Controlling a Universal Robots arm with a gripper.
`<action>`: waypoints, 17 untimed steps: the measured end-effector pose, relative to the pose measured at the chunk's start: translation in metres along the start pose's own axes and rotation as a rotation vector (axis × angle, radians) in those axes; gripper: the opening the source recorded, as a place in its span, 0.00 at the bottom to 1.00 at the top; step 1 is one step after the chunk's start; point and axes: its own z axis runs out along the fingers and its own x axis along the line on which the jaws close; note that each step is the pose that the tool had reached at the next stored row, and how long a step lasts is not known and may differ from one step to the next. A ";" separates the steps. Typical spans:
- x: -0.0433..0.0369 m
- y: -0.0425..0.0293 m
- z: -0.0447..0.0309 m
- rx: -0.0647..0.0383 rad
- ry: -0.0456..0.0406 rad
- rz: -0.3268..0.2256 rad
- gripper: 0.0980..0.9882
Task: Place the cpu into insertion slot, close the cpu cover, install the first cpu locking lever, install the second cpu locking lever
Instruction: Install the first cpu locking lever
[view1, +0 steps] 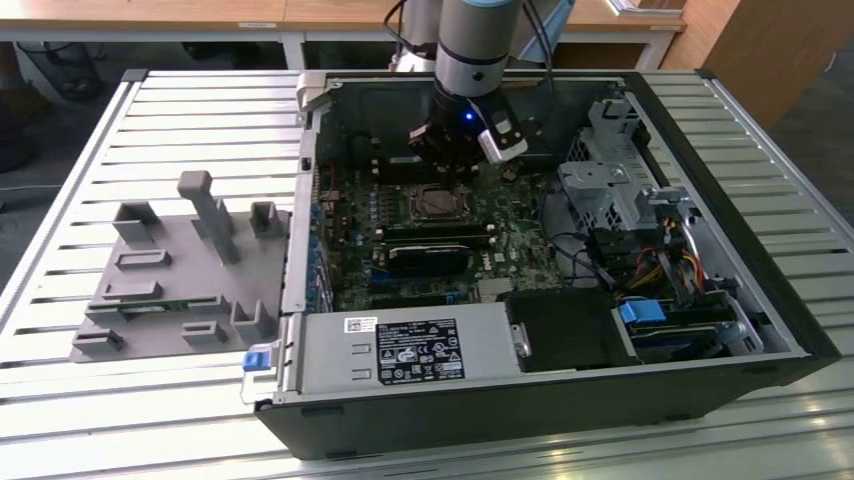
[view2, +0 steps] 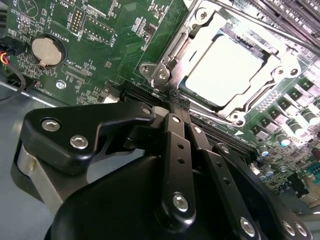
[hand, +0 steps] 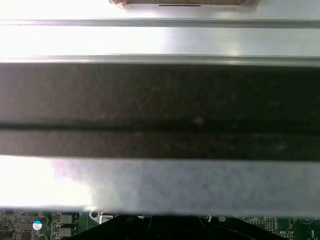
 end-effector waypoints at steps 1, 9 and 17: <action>0.0000 0.0001 0.0004 0.003 0.0001 0.000 0.01; 0.0000 0.0008 0.0034 0.032 0.0001 0.001 0.01; -0.0002 0.0029 0.0051 0.029 -0.0002 0.000 0.01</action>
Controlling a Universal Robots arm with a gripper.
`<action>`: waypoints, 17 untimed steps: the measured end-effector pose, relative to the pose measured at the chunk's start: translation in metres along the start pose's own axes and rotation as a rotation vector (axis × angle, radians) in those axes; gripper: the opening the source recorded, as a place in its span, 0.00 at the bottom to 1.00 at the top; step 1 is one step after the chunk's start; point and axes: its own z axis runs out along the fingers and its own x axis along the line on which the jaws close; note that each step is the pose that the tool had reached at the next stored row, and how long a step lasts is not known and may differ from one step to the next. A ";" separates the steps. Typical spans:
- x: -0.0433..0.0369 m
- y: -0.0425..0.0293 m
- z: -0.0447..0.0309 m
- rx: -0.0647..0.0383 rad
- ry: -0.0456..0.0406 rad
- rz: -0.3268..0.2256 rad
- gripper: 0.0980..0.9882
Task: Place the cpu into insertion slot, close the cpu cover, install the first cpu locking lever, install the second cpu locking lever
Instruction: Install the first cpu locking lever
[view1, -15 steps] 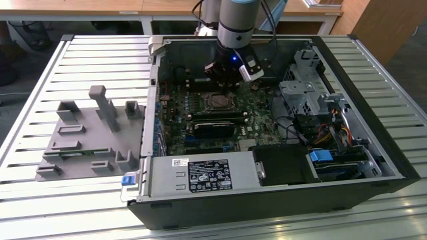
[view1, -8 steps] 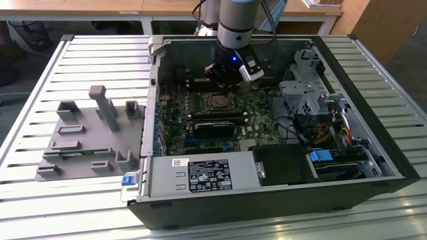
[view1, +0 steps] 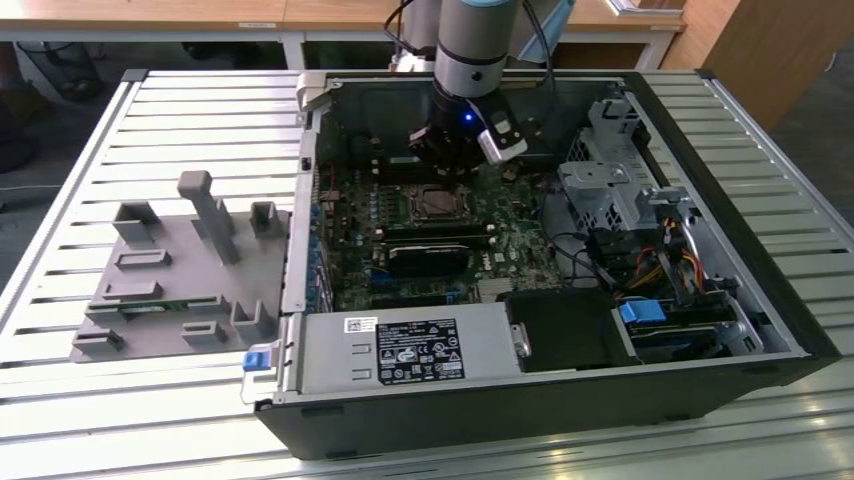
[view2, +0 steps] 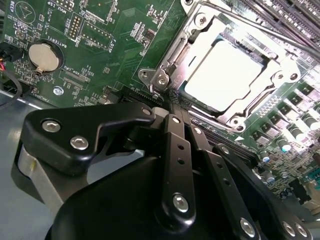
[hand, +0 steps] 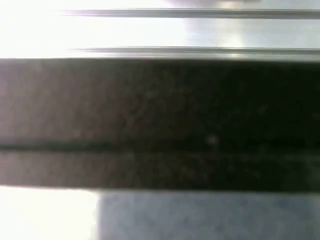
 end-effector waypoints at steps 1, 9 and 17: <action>0.0000 0.0002 0.0000 -0.001 0.0000 0.000 0.01; 0.0002 0.0011 -0.0077 -0.001 0.0000 0.000 0.01; -0.0001 0.0013 -0.0128 -0.001 0.0001 0.000 0.01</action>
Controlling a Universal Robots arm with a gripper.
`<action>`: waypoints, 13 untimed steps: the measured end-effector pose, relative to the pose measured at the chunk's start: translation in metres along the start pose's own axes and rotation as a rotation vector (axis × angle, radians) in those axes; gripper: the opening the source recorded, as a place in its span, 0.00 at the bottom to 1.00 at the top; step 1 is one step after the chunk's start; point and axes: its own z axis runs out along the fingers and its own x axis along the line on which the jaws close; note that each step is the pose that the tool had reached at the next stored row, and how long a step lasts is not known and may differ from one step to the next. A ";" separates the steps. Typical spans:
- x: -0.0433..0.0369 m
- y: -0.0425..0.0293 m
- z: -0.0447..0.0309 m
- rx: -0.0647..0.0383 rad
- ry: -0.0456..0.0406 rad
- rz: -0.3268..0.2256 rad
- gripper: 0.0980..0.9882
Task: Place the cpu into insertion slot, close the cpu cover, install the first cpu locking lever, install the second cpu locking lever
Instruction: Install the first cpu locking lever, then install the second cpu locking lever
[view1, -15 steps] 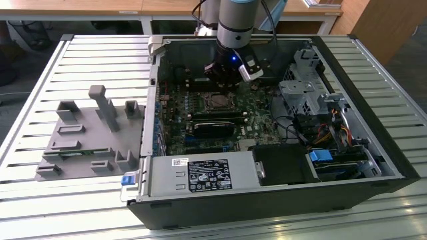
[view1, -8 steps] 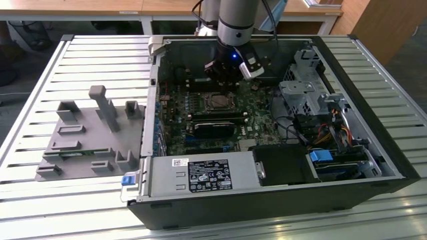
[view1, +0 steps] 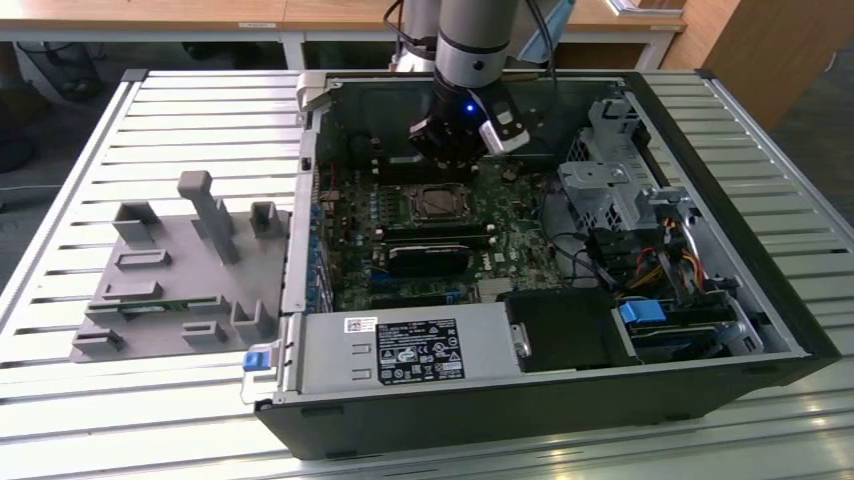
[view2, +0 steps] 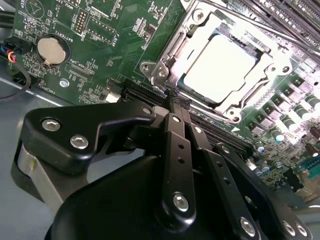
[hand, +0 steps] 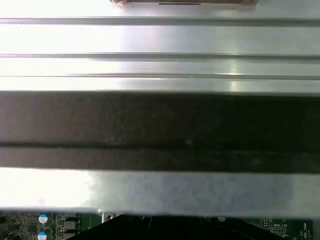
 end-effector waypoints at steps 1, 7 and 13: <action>-0.0001 -0.0001 0.0000 0.000 0.0000 0.000 0.01; -0.0002 -0.0025 -0.0002 0.000 0.0000 0.000 0.01; -0.0002 -0.0040 -0.0003 0.000 -0.0001 0.000 0.01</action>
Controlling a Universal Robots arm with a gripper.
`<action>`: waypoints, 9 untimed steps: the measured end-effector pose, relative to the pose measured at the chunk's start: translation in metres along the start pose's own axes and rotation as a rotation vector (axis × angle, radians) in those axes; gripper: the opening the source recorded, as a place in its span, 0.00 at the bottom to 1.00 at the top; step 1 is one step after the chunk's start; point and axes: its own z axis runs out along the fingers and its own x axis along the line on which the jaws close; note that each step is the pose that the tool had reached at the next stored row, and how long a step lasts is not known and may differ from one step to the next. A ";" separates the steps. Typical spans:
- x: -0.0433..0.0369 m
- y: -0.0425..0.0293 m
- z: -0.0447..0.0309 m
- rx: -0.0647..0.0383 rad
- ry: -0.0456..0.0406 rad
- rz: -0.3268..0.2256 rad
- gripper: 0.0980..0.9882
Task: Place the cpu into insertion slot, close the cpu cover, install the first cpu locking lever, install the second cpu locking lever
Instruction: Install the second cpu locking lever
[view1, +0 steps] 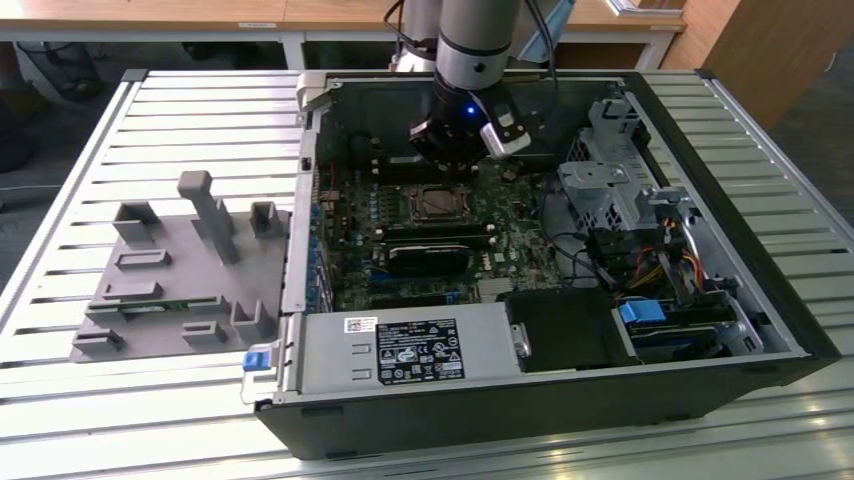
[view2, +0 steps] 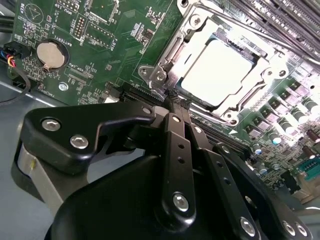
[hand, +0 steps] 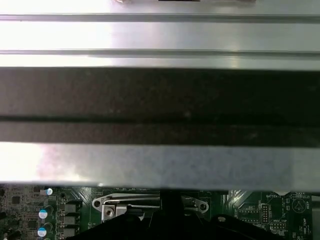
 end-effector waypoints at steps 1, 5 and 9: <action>0.0000 -0.0003 -0.0001 0.000 0.0001 0.000 0.01; 0.0000 -0.0022 -0.0002 0.000 0.0001 0.000 0.01; 0.0000 -0.0047 -0.0004 0.000 0.0001 0.000 0.01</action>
